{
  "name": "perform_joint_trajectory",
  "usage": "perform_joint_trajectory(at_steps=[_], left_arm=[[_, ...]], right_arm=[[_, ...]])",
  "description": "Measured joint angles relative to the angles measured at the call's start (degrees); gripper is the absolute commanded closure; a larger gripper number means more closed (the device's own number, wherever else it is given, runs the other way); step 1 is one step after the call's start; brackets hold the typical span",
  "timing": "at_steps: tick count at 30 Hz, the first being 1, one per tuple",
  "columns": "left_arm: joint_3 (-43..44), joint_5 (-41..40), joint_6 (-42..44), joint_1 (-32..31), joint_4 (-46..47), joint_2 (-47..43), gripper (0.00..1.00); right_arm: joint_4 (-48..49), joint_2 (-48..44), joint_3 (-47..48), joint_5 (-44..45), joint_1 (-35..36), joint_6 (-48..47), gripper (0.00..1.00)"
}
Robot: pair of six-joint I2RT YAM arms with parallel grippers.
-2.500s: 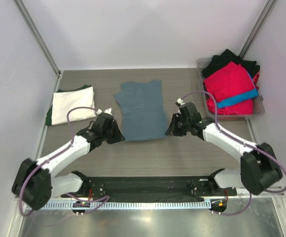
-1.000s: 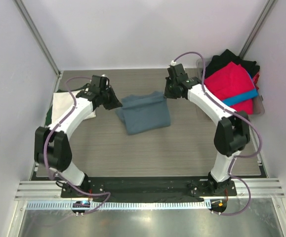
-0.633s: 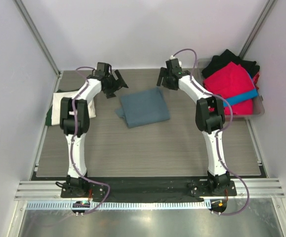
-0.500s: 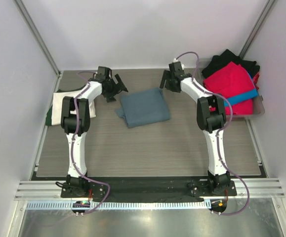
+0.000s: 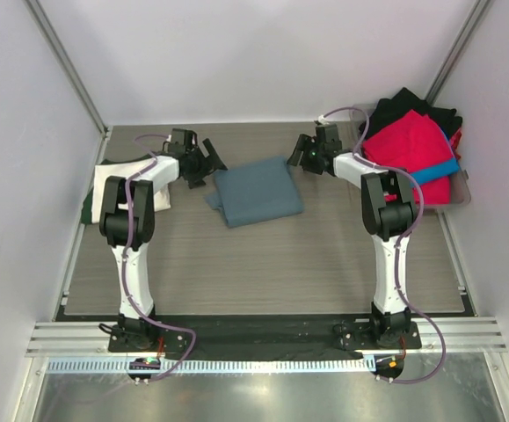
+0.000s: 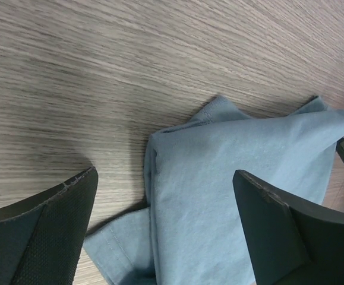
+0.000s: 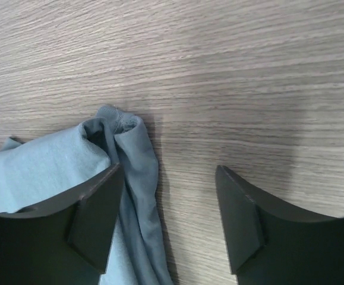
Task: Fold and stack the t-shirts
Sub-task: Fold the tshirt
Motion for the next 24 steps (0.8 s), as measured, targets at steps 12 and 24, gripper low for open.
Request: perform_joint_trajectory(at_steps=[12,24], left_arm=[[-3.67,1.22,0.81,-0.13,2.93,-1.2,0.35],[1.18,1.7,1.11,-2.8,2.34,2.67,0.49]], right_arm=[[7.63,-0.07,-2.56,-10.71,-0.66,2.58,0.39],[5.44,1.86,-0.74,-12.37,0.61,3.26,0.43]])
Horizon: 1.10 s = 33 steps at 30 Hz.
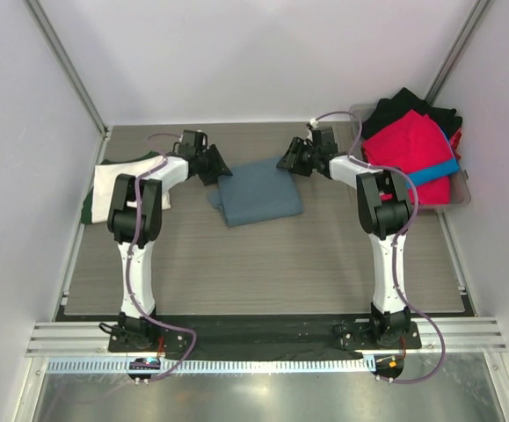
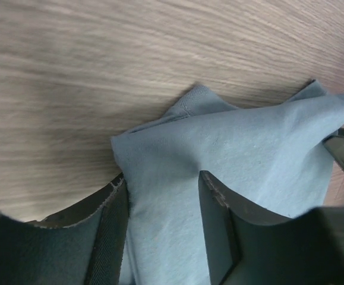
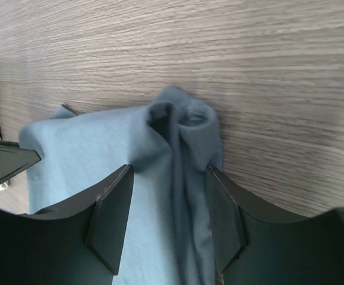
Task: Fold and stack the t-shirts
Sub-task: Fold the tshirt
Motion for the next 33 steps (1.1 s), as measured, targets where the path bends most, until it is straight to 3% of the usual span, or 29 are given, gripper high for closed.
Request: perform_joint_trajectory(at_steps=[3,4,7,14,19,23,26,33], left_arm=[[1.46,-0.02,0.33,-0.5,-0.37,0.72,0.4],[1.73,-0.28,0.48,-0.61,-0.66,0.74,0.3],[2.6,-2.4,1.4,-0.81,-1.88,0.5,0.18],[0.02,-14.86,5.35,-1.11,-10.64,-7.15,0.01],[-0.44,-28.55,9.07,-1.07,-17.42,-15.67,0.01],[0.37,-37.4,11.43,-0.09,-21.92,-17.29,0.12],[3.96,-42.34,12.52,1.18,-26.34,-13.05,0.16],[12.09,-48.46,14.19,2.43,-33.9,1.01,0.13]], right_arm=[[-1.42,0.15,0.5,2.12,0.63,-0.26,0.42],[-1.81,0.15,0.72,2.75,0.83,-0.37,0.43],[-3.48,0.17,1.6,4.98,1.53,-1.22,0.48],[-5.33,0.07,2.29,10.27,2.95,-2.23,0.49],[-4.68,-2.43,-1.49,12.5,3.15,-2.45,0.48],[-4.74,-5.16,-5.31,13.51,3.17,-2.62,0.45],[-4.63,-6.6,-7.17,13.81,3.19,-2.69,0.42],[-4.7,-10.14,-12.0,14.93,3.19,-3.08,0.42]])
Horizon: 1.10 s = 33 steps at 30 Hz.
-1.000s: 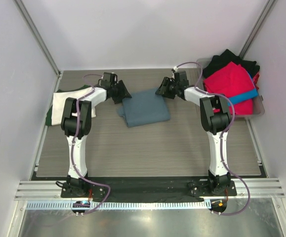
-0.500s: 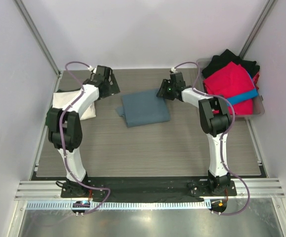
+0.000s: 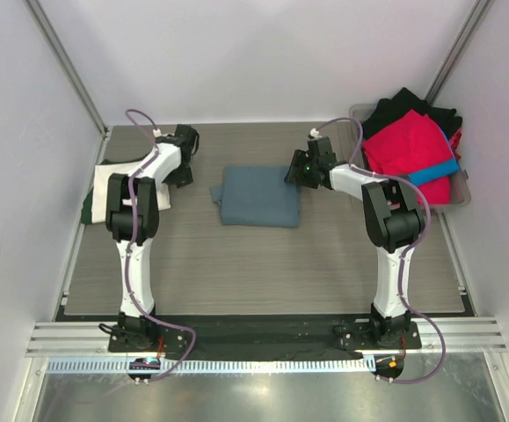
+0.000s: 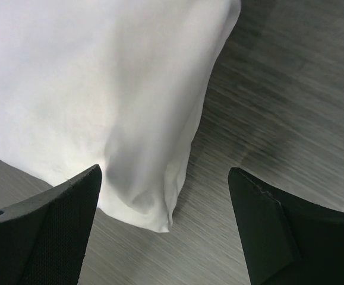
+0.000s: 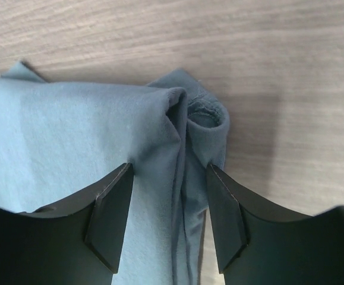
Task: Fold and stack the t-shirts
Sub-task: Fold the tshirt
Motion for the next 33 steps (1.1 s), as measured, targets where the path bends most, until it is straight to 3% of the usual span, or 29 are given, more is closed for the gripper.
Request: perform_joint_trajectory(at_steps=[2,5,10,13,16,17,20,25,28,31,32,33], left_arm=[[0.61,-1.11,0.59,0.0,-1.55,2.4,0.19],[2.97,-2.54,1.14,-0.15,-2.58,4.02,0.44],[1.97,-2.29,1.9,0.17,-2.8,4.74,0.64],[1.09,-2.27,2.45,0.15,-2.19,4.61,0.77],[0.07,-1.99,2.8,-0.09,-1.6,4.15,1.0],[-0.26,-1.66,2.86,-0.28,-1.51,3.82,1.0],[-1.33,-0.74,2.73,-0.92,-1.51,2.93,1.0],[-2.23,0.57,1.95,-4.9,-1.66,1.81,1.0],[-2.23,2.08,0.98,-8.48,-1.62,1.16,0.98],[-2.03,3.48,0.46,-11.65,-1.7,0.96,0.85],[-1.95,4.04,0.44,-12.5,-1.68,0.96,0.67],[-1.84,4.76,0.39,-13.31,-1.73,0.92,0.58]], right_arm=[[0.46,-1.03,-1.6,0.04,0.0,0.02,0.43],[1.16,-2.27,-3.67,0.0,0.0,0.07,0.45],[1.75,-2.71,-4.85,0.17,-0.07,0.26,0.54],[2.38,-2.82,-5.53,0.44,-0.07,0.44,0.62],[2.97,-3.1,-6.47,0.7,-0.07,0.57,0.77],[2.93,-3.13,-6.6,0.68,-0.07,0.66,0.82],[2.99,-3.17,-6.91,0.68,-0.07,0.81,0.83],[2.71,-5.35,-9.6,1.46,-0.07,0.79,0.82],[2.12,-7.08,-11.61,2.19,-0.44,0.79,0.77],[1.6,-8.74,-13.4,2.4,-1.01,0.79,0.7],[1.36,-9.29,-13.94,2.58,-1.31,0.83,0.62],[1.22,-9.75,-14.38,2.75,-1.6,0.85,0.58]])
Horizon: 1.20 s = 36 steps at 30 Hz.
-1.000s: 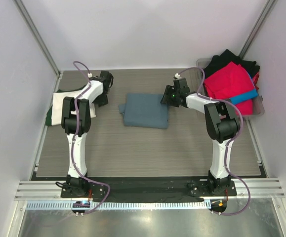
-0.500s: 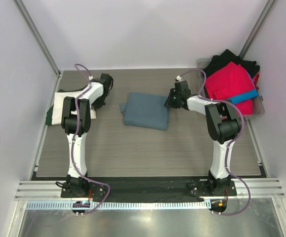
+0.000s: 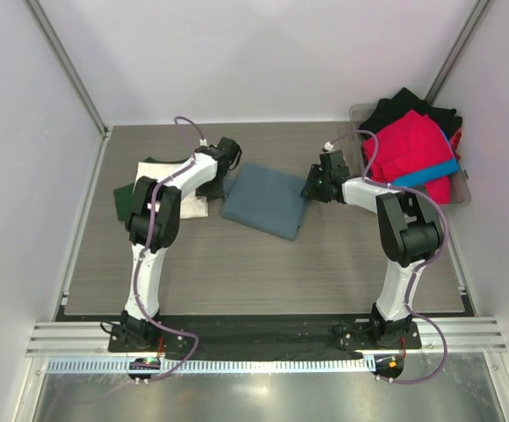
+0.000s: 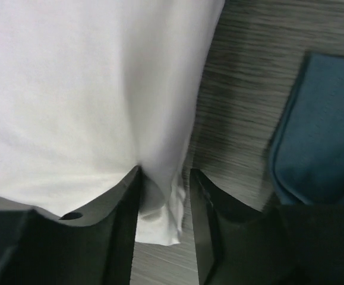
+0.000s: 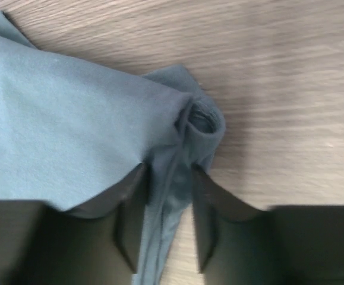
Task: Fold and stack the t-shirts
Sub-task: Fold the tshirt
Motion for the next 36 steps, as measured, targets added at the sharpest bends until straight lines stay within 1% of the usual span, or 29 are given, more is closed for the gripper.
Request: perform_joint_trajectory(at_steps=[1,4,5,6,7,9,10,12,15,19,22,26,30,31,33,36], left_arm=[[0.04,0.81,-0.15,-0.42,0.13,-0.13,0.46],[-0.02,3.23,-0.85,-0.98,0.28,-1.38,0.39],[-0.02,3.85,-0.83,-0.96,0.31,-2.19,0.35],[-0.02,4.33,-0.83,-0.94,0.35,-3.19,0.32],[-0.02,4.85,-0.85,-0.87,0.39,-4.35,0.29],[-0.02,5.86,-0.66,-0.72,0.72,-7.13,0.23],[-0.02,6.67,-0.61,-0.68,1.01,-8.66,0.16],[-0.02,8.44,-0.04,-0.61,2.29,-10.97,0.1],[0.87,12.15,0.74,-0.57,4.85,-12.87,0.09],[3.91,17.88,1.9,-0.57,7.72,-10.97,0.1],[6.62,23.28,3.3,-0.57,10.93,-6.88,0.1],[10.73,30.84,4.5,-0.42,14.67,1.16,0.1],[10.82,37.31,5.29,-0.31,17.88,7.13,0.1],[10.82,38.42,5.09,-0.28,18.86,7.21,0.1],[10.82,41.05,4.98,-0.17,21.75,7.02,0.1],[10.84,43.76,4.72,-0.17,23.3,7.39,0.1]], right_arm=[[-0.39,-0.68,-0.48,0.48,-0.35,-0.07,0.52],[-1.16,-1.92,-1.33,1.01,-1.27,-0.15,0.47],[-1.38,-2.21,-1.51,1.16,-1.49,-0.11,0.43],[-1.42,-2.47,-1.7,1.25,-1.66,-0.09,0.41],[-1.53,-2.82,-2.01,1.49,-1.73,-0.07,0.35],[-1.79,-3.61,-2.54,1.77,-1.77,0.31,0.33],[-1.88,-3.87,-2.84,1.97,-1.77,0.33,0.32],[-1.9,-4.13,-3.19,2.23,-1.81,0.83,0.33],[-0.87,-4.63,-4.17,2.51,-1.86,2.08,0.34],[1.25,-6.73,-7.52,2.71,-1.95,3.58,0.33],[2.08,-8.2,-9.46,3.04,-1.95,4.11,0.32],[2.82,-9.55,-11.34,3.82,-1.95,5.33,0.3],[5.64,-11.74,-14.86,4.28,-2.03,6.51,0.27],[5.97,-12.09,-15.39,4.28,-2.03,6.56,0.27],[6.01,-12.26,-15.56,4.48,-2.08,6.73,0.27],[5.9,-12.26,-15.56,4.94,-2.1,7.19,0.33]])
